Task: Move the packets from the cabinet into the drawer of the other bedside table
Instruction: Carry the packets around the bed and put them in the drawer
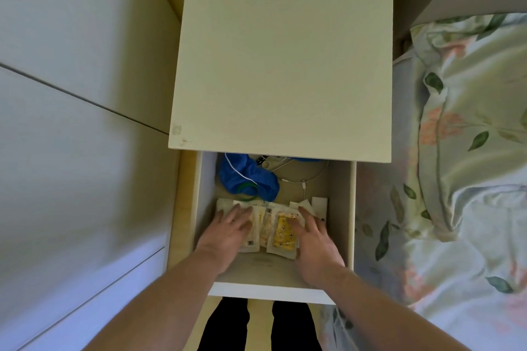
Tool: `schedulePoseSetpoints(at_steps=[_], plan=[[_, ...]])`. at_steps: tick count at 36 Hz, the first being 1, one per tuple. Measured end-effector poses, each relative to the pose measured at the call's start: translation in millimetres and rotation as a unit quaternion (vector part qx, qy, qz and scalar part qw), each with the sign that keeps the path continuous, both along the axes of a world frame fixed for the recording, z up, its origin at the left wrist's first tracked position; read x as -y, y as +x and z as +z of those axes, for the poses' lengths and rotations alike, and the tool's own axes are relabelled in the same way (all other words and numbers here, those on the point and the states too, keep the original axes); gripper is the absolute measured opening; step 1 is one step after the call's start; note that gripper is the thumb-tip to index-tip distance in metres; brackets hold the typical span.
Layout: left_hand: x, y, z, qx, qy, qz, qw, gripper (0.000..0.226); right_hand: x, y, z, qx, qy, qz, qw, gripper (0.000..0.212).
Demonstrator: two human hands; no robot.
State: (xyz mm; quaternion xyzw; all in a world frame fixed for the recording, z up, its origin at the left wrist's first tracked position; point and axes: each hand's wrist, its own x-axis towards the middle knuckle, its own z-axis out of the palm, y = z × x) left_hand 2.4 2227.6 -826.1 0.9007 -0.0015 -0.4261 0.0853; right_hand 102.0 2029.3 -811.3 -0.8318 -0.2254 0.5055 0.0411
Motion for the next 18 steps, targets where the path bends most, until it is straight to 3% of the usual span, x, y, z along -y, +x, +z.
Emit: schedulePoseSetpoints(at_steps=[4,7,13,18], plan=[[0.0,-7.1,-3.6,-0.08,0.019,-0.065,0.994,0.076,6.1,2.5,-7.7,-0.046,-0.021,0.137,0.989,0.087],[0.5,-9.1,-5.1,-0.094,0.028,-0.072,0.993,0.075,13.0,1.4,-13.3,-0.06,-0.052,0.178,0.981,0.078],[1.8,1.5,15.2,-0.104,0.035,-0.01,0.994,0.058,16.3,5.4,-2.5,-0.106,-0.067,0.067,0.99,0.056],[0.6,9.7,57.1,-0.066,-0.004,0.096,0.993,0.061,21.2,14.1,29.9,-0.099,-0.037,0.011,0.994,0.056]])
